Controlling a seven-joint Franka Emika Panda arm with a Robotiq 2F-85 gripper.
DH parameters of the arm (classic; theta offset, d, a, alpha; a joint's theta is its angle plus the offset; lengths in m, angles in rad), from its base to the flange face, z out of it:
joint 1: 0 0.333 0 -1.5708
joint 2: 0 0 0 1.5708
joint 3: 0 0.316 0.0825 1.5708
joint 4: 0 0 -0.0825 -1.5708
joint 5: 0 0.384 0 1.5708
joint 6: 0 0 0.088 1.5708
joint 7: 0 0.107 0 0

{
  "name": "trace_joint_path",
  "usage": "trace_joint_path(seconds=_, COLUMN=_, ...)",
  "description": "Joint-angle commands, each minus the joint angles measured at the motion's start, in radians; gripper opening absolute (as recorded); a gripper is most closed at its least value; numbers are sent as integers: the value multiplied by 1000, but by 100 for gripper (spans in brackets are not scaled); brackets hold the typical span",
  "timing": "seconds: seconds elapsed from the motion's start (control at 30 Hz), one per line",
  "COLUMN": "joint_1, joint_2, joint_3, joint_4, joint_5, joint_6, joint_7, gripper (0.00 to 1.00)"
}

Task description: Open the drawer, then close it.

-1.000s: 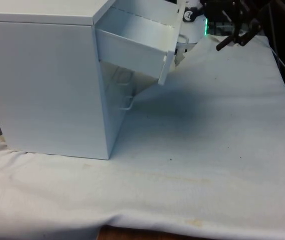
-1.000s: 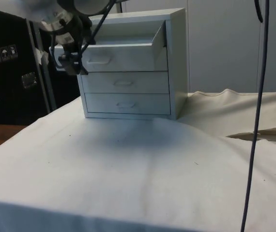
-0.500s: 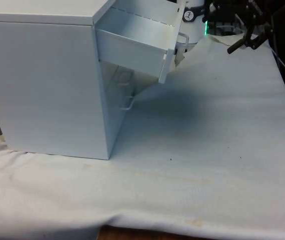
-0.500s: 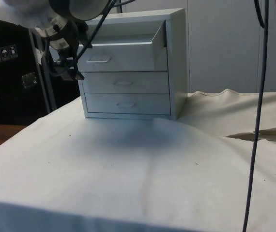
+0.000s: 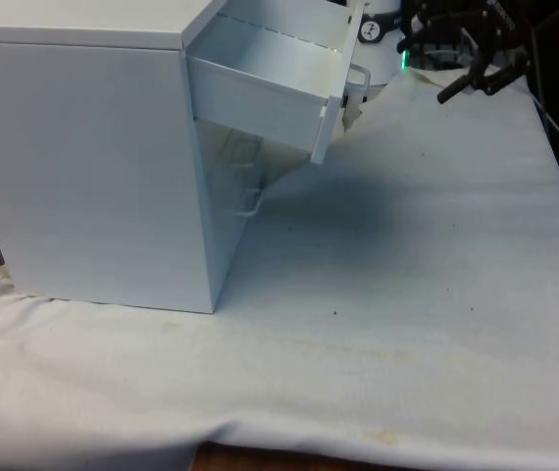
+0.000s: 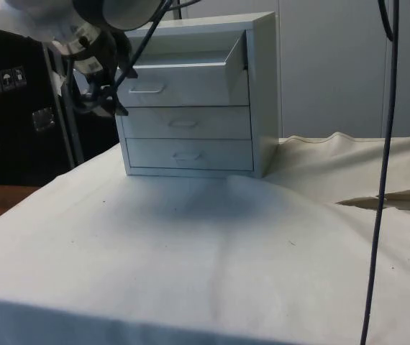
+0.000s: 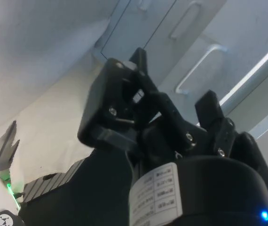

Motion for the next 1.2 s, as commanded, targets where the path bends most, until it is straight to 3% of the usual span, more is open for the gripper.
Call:
trace_joint_path(seconds=0.0, joint_1=0, joint_2=0, joint_3=0, joint_4=0, joint_5=0, joint_6=0, joint_7=0, gripper=72)
trace_joint_path(seconds=0.17, joint_1=0, joint_2=0, joint_3=0, joint_4=0, joint_5=0, joint_6=0, joint_7=0, gripper=46)
trace_joint_path(seconds=0.23, joint_1=0, joint_2=0, joint_3=0, joint_4=0, joint_5=0, joint_6=0, joint_7=0, gripper=41)
trace_joint_path(seconds=0.27, joint_1=0, joint_2=0, joint_3=0, joint_4=0, joint_5=0, joint_6=0, joint_7=0, gripper=30)
trace_joint_path(seconds=0.4, joint_1=0, joint_2=0, joint_3=0, joint_4=0, joint_5=0, joint_6=0, joint_7=0, gripper=7)
trace_joint_path(seconds=0.47, joint_1=-7, joint_2=-5, joint_3=-9, joint_4=-11, joint_5=-5, joint_6=13, joint_7=-5, gripper=0)
trace_joint_path(seconds=0.5, joint_1=-2, joint_2=0, joint_3=-7, joint_4=-4, joint_5=0, joint_6=0, joint_7=0, gripper=0)
trace_joint_path(seconds=0.53, joint_1=-8, joint_2=-6, joint_3=-12, joint_4=-15, joint_5=-6, joint_6=16, joint_7=-6, gripper=0)
trace_joint_path(seconds=0.7, joint_1=-12, joint_2=-12, joint_3=-33, joint_4=-35, joint_5=-9, joint_6=40, joint_7=-13, gripper=0)
trace_joint_path(seconds=0.83, joint_1=-12, joint_2=-4, joint_3=-45, joint_4=-33, joint_5=0, joint_6=34, joint_7=-14, gripper=0)
trace_joint_path(seconds=1.0, joint_1=-12, joint_2=-29, joint_3=-69, joint_4=-62, joint_5=-16, joint_6=71, joint_7=-29, gripper=0)
trace_joint_path(seconds=1.1, joint_1=-13, joint_2=-19, joint_3=-72, joint_4=-51, joint_5=-7, joint_6=56, joint_7=-31, gripper=0)
trace_joint_path(seconds=1.17, joint_1=-14, joint_2=-43, joint_3=-77, joint_4=-64, joint_5=-19, joint_6=74, joint_7=-50, gripper=0)
